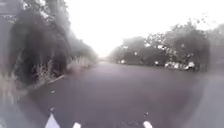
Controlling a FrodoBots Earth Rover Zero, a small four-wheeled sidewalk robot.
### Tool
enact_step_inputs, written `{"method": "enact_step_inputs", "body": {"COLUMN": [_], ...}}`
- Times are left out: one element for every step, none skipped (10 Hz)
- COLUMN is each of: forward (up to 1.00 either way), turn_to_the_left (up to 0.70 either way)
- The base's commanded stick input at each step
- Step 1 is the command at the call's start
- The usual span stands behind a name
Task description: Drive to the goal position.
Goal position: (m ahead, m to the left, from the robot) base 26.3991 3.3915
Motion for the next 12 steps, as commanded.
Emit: {"method": "enact_step_inputs", "body": {"forward": [0.7, 0.7, 0.7, 0.7, 0.7, 0.7, 0.7, 0.7, 0.7, 0.7, 0.7, 0.7], "turn_to_the_left": [0.0, 0.0, 0.0, 0.0, 0.0, 0.0, 0.0, 0.0, 0.0, 0.0, 0.0, 0.0]}}
